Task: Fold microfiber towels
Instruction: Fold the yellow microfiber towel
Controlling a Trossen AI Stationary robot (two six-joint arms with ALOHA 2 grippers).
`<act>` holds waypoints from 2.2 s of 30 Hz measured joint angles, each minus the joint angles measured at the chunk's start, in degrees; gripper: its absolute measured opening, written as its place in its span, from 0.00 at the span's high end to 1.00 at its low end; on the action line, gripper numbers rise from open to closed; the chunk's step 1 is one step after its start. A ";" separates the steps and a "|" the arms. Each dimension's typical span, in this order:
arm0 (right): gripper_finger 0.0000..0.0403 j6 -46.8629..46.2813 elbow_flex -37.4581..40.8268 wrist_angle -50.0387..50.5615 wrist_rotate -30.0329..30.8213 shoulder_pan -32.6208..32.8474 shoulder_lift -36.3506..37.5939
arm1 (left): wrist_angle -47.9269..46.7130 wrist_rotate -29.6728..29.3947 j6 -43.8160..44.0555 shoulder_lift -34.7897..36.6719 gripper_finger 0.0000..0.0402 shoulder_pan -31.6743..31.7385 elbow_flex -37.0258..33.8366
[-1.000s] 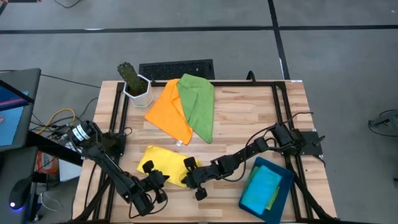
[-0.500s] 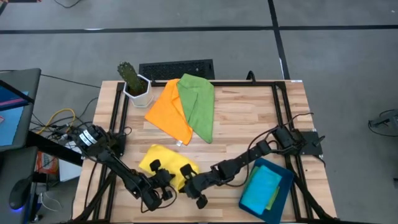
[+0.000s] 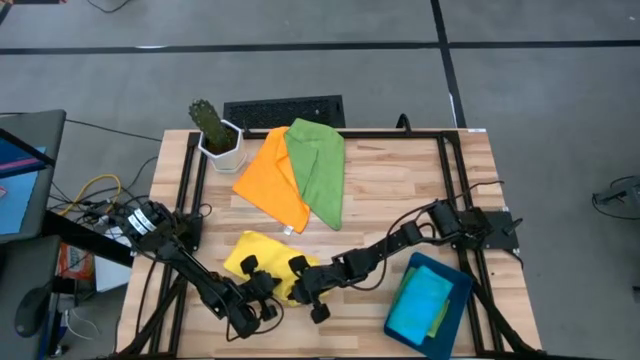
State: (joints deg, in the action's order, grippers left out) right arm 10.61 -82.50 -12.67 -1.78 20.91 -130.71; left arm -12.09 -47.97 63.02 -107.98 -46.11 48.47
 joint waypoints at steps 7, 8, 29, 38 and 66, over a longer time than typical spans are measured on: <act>0.93 -1.60 -0.04 1.09 0.02 -0.44 0.02 | -5.04 0.47 -2.38 3.49 1.00 0.00 2.11; 0.93 -1.62 -0.04 1.16 0.02 -0.44 0.04 | -6.71 0.37 -2.40 4.38 1.00 -0.03 2.92; 0.83 -2.19 -0.04 2.36 0.22 -1.03 0.04 | -0.49 -0.95 -10.10 1.05 1.00 -1.01 5.42; 0.73 -1.16 0.02 4.42 0.24 -0.96 4.01 | -0.40 0.66 -9.65 -0.02 1.00 -0.50 5.42; 0.66 -4.59 4.15 27.42 15.35 5.11 11.41 | -0.78 1.16 -8.85 -0.02 1.00 -0.48 5.42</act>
State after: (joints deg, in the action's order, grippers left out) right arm 6.02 -78.35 14.75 13.57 26.02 -119.31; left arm -12.87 -46.81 54.17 -108.01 -46.59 53.89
